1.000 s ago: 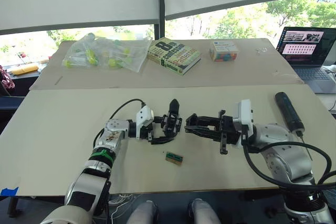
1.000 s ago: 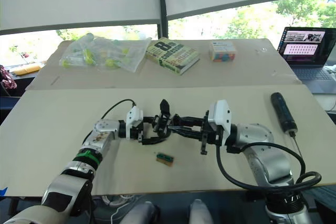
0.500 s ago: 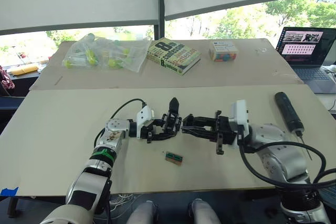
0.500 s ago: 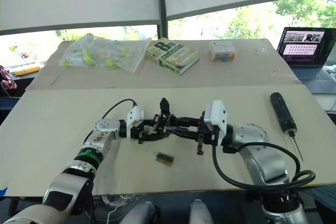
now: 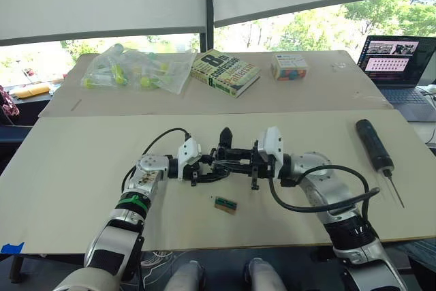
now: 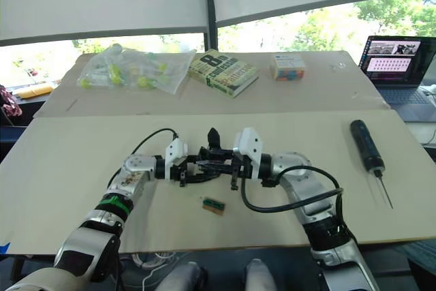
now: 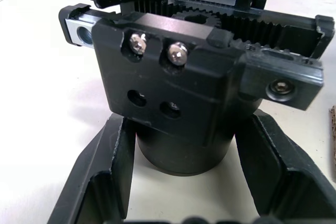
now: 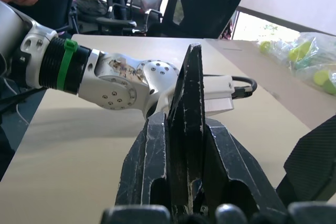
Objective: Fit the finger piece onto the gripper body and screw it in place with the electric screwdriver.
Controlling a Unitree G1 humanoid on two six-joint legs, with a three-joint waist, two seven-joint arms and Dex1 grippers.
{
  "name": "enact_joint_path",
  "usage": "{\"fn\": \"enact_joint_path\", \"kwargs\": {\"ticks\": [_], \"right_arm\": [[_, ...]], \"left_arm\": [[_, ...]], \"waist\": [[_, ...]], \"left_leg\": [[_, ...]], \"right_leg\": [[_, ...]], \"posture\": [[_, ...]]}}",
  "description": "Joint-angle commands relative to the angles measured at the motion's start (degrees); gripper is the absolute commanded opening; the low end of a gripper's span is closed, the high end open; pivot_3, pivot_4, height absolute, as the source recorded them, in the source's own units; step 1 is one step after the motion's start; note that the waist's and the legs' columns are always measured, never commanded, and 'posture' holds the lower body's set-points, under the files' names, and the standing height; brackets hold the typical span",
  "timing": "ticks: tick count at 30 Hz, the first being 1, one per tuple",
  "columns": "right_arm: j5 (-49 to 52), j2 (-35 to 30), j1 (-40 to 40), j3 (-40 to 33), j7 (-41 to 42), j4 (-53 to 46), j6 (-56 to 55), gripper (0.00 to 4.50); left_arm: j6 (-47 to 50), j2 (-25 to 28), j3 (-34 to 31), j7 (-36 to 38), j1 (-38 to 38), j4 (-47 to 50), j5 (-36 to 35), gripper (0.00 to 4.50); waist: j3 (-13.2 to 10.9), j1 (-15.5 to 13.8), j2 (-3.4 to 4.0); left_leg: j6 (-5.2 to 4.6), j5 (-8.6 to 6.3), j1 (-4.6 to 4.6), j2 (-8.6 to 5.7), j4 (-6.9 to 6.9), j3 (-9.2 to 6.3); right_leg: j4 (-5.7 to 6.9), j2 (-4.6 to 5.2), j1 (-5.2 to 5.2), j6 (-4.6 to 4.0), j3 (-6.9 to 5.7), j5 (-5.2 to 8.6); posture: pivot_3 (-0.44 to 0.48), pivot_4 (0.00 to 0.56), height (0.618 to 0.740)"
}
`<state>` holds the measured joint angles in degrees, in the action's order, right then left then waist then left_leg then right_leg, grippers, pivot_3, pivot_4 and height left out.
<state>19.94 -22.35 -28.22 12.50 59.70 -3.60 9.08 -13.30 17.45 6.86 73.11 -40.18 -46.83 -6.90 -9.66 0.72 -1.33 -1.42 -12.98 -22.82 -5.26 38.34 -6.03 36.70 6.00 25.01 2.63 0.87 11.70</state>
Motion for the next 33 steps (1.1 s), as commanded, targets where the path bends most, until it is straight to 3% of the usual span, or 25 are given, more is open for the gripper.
{"fn": "enact_joint_path", "kwargs": {"ticks": [1,21,33], "right_arm": [[-0.4,0.8,-1.8,-0.2,0.6,0.4,-2.3,0.4],[-4.4,3.7,-3.4,0.4,-1.0,6.3,-2.4,0.4],[-5.4,2.2,-1.9,1.8,-0.5,5.7,2.7,0.4]], "left_arm": [[1.3,0.4,1.1,-0.7,0.9,1.2,1.2,2.28],[3.6,0.9,2.3,-1.9,2.2,4.3,1.3,2.28],[3.9,1.2,2.2,-2.3,2.6,4.6,1.1,2.28]], "waist": [[0.0,0.0,0.0],[0.0,0.0,0.02],[0.1,0.0,0.03]], "left_leg": [[0.0,0.0,0.01,0.0,0.0,0.0],[0.01,0.0,0.03,0.0,0.01,0.0],[0.02,0.01,0.2,0.0,-0.01,0.0]], "right_leg": [[0.02,0.0,0.0,0.0,0.0,0.0],[0.05,0.0,0.01,0.0,0.01,0.0],[0.06,0.0,-0.12,0.0,0.01,0.0]], "posture": [[0.0,0.15,0.74],[0.0,0.15,0.74],[0.0,0.15,0.74]]}}
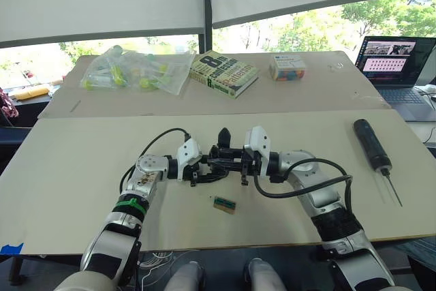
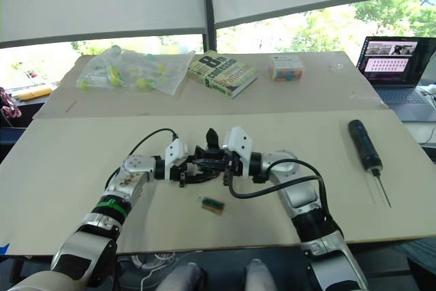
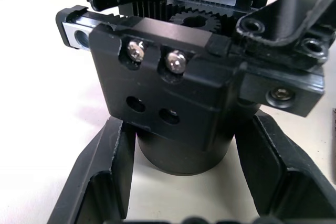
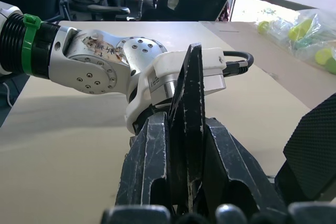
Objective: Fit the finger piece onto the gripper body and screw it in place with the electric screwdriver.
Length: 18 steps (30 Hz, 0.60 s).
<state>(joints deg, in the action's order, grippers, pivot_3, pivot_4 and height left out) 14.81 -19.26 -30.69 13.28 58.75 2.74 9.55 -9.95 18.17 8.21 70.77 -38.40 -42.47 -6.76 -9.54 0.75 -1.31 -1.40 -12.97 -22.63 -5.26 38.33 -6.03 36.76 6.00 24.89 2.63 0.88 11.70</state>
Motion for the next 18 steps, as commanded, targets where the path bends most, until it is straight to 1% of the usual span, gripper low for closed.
{"fn": "enact_joint_path", "kwargs": {"ticks": [1,13,18], "right_arm": [[-0.1,-1.0,0.7,1.1,0.7,-0.8,2.7,0.4],[1.4,-0.2,1.9,1.6,0.5,-3.0,7.6,0.4],[2.4,0.0,2.1,1.3,-1.2,-2.5,13.1,0.4]], "left_arm": [[0.6,0.5,0.8,0.0,0.9,0.3,0.9,2.28],[1.2,0.8,0.8,-0.3,1.5,1.2,0.6,2.28],[1.4,0.7,0.7,-0.2,1.8,1.5,0.5,2.28]], "waist": [[0.0,0.0,0.0],[0.0,0.0,0.0],[0.0,0.0,0.01]], "left_leg": [[0.0,0.0,0.04,0.0,-0.01,0.0],[-0.03,-0.03,0.37,0.02,-0.1,0.0],[-0.03,-0.04,0.41,0.03,-0.12,0.0]], "right_leg": [[0.0,0.0,-0.04,0.0,0.0,0.0],[-0.1,0.0,-0.39,0.04,-0.01,0.03],[-0.11,0.0,-0.43,0.04,-0.01,0.03]], "posture": [[0.0,0.15,0.74],[0.0,0.15,0.74],[0.0,0.15,0.74]]}}
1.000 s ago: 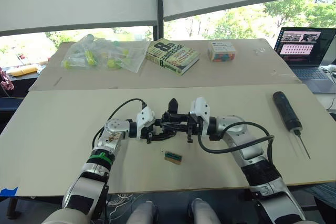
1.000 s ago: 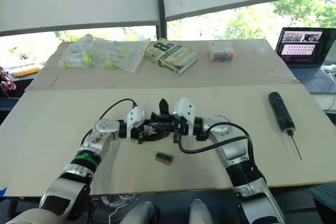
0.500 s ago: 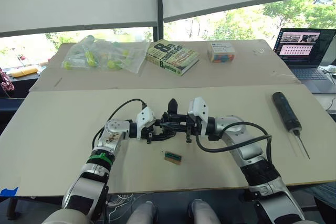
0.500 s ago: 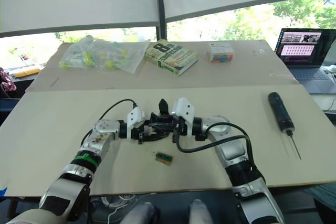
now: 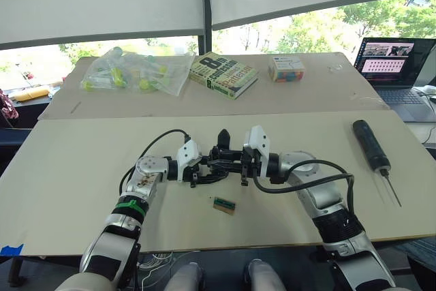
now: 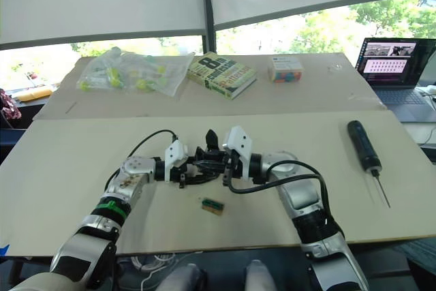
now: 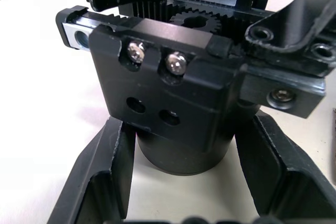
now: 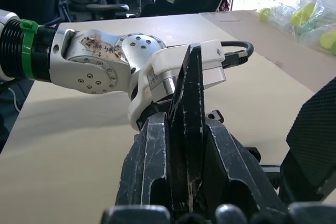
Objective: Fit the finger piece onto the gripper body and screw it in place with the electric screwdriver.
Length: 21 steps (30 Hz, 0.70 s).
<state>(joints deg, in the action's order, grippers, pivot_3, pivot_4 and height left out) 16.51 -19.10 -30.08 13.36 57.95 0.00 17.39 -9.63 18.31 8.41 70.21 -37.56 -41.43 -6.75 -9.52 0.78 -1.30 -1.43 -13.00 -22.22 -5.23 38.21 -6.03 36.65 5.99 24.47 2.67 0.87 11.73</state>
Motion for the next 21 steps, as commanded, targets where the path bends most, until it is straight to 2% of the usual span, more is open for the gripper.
{"fn": "enact_joint_path", "kwargs": {"ticks": [1,15,21], "right_arm": [[1.0,-0.3,1.4,1.3,-0.5,0.3,6.7,0.4],[-0.8,0.3,2.2,5.1,0.4,1.8,6.2,0.4],[-2.9,-0.6,1.1,3.2,-1.0,8.5,3.9,0.4]], "left_arm": [[1.1,0.6,0.5,0.3,1.0,0.6,0.4,2.28],[1.9,1.0,0.5,0.4,2.0,1.9,0.0,2.28],[2.4,1.0,0.5,0.4,2.7,3.0,-0.2,2.28]], "waist": [[0.0,0.0,0.01],[0.3,0.1,0.02],[0.4,0.2,0.04]], "left_leg": [[0.0,0.0,0.02,0.01,-0.01,0.0],[0.0,-0.01,0.28,0.02,-0.2,0.0],[0.01,-0.02,0.49,0.04,-0.31,0.0]], "right_leg": [[-0.01,0.0,-0.03,0.0,0.0,0.0],[-0.1,0.0,-0.21,0.04,0.0,0.03],[-0.22,-0.01,-0.36,0.04,-0.01,0.03]], "posture": [[0.0,0.15,0.74],[0.0,0.15,0.74],[0.0,0.15,0.74]]}}
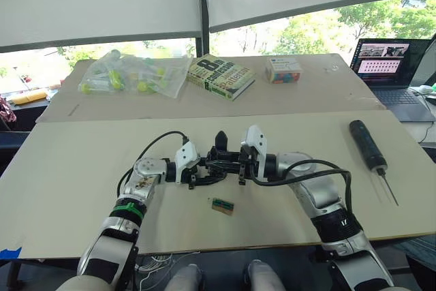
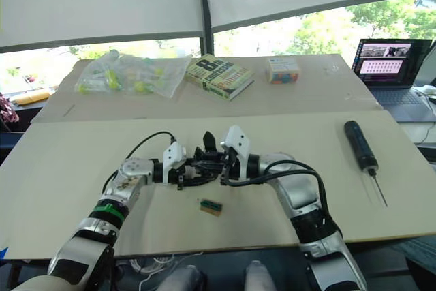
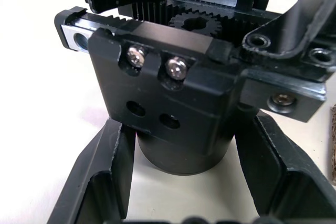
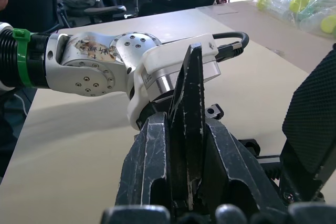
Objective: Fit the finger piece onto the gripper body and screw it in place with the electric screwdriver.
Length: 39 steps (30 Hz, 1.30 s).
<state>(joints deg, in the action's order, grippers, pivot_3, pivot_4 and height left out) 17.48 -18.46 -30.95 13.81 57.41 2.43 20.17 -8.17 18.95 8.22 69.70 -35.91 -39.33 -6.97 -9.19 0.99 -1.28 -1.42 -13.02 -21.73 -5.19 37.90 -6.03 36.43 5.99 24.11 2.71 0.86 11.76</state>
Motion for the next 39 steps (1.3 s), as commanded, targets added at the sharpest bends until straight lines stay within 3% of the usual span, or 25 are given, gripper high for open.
{"fn": "enact_joint_path", "kwargs": {"ticks": [1,9,21,30,39], "right_arm": [[-3.8,-1.5,1.7,2.9,-0.2,6.3,1.6,0.4],[-4.4,-2.7,1.1,5.5,1.3,4.8,4.8,0.4],[-1.8,-3.3,0.0,8.3,0.0,-1.6,19.2,0.4],[-2.7,-2.2,-0.3,4.6,-1.2,7.8,14.1,0.4],[-4.4,-4.6,1.6,5.5,0.9,8.9,6.3,0.4]], "left_arm": [[1.0,0.4,0.6,1.0,1.1,1.0,0.0,2.28],[1.2,0.6,0.6,0.9,1.5,1.8,-0.2,2.28],[1.8,0.8,0.7,0.7,2.5,3.0,-0.3,2.28],[1.9,0.4,0.7,0.4,2.6,3.2,-0.5,2.28],[2.1,0.8,0.5,0.0,3.0,3.5,-0.6,2.28]], "waist": [[0.1,0.0,0.03],[0.3,0.1,0.09],[0.8,0.1,0.15],[1.4,0.3,0.12],[1.4,0.2,0.12]], "left_leg": [[0.0,0.0,0.03,0.02,-0.03,0.0],[0.01,-0.01,0.05,0.04,-0.05,0.0],[-0.01,-0.14,0.01,0.06,-0.09,0.0],[-0.01,-0.21,0.14,0.13,-0.1,0.0],[0.0,-0.28,0.46,0.16,-0.11,0.0]], "right_leg": [[-0.04,-0.01,-0.03,0.0,0.0,0.0],[-0.11,-0.04,-0.05,-0.01,0.0,-0.01],[-0.3,-0.07,-0.05,0.0,0.0,0.0],[-0.32,-0.15,-0.13,0.01,0.0,0.01],[-0.38,-0.2,-0.51,0.08,0.01,0.06]], "posture": [[0.0,0.15,0.74],[0.0,0.15,0.74],[0.0,0.15,0.74],[0.0,0.15,0.74],[0.0,0.15,0.74]]}}
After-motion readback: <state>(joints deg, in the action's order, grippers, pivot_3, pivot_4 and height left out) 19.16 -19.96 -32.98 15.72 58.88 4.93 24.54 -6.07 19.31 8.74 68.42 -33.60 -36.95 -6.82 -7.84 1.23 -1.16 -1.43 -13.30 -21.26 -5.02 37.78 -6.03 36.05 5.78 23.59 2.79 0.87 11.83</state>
